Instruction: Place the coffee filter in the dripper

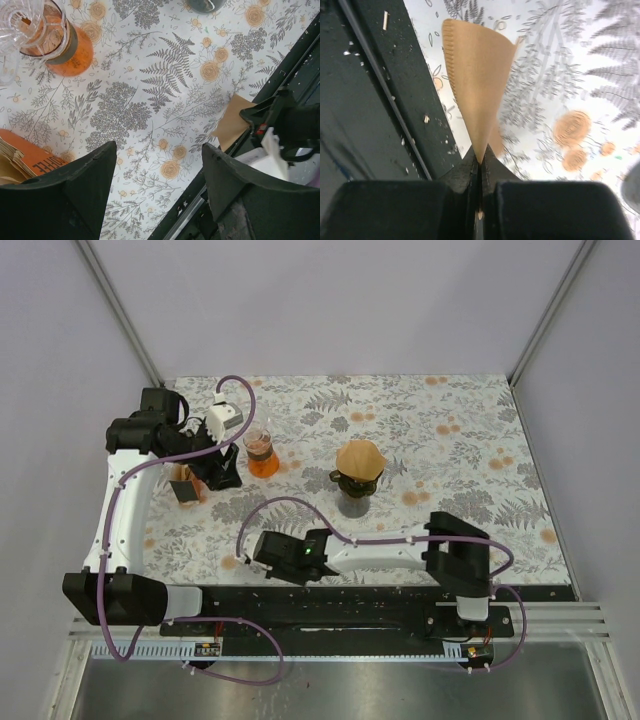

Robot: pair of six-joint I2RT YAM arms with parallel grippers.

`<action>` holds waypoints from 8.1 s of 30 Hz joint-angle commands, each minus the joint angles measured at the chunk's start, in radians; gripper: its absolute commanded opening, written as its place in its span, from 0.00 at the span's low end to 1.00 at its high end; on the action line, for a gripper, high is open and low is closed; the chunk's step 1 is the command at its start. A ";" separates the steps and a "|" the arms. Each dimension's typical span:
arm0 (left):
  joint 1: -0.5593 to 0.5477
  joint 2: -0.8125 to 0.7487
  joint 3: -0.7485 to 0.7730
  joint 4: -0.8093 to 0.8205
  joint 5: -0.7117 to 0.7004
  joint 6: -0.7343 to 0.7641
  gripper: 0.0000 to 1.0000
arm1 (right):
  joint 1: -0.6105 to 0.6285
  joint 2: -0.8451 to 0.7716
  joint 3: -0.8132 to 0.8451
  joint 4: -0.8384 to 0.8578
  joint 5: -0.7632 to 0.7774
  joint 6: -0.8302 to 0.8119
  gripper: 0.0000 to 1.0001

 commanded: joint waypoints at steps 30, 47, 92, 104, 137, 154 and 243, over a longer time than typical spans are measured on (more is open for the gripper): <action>-0.311 -0.083 0.391 -0.208 0.590 0.124 0.48 | -0.516 -0.607 0.218 -0.149 -1.239 -0.238 0.00; -0.394 -0.088 0.352 -0.195 0.529 0.026 0.00 | -0.518 -0.571 0.247 -0.150 -1.228 -0.220 0.00; -0.425 -0.093 0.325 -0.112 0.462 -0.057 0.34 | -0.526 -0.619 0.178 -0.020 -1.203 -0.170 0.00; -0.426 -0.091 0.348 -0.041 0.417 -0.128 0.34 | -0.527 -0.630 0.149 0.023 -1.202 -0.143 0.00; -0.363 0.007 0.405 0.410 0.183 -0.887 0.86 | -0.254 -0.723 -0.087 0.627 0.185 -1.066 0.00; -0.362 0.015 0.353 0.505 0.294 -0.930 0.31 | -0.222 -0.654 -0.047 0.554 0.160 -1.010 0.00; -0.397 -0.008 0.642 -0.106 0.270 -0.128 0.49 | -0.494 -0.685 0.150 -0.051 -0.770 -0.443 0.00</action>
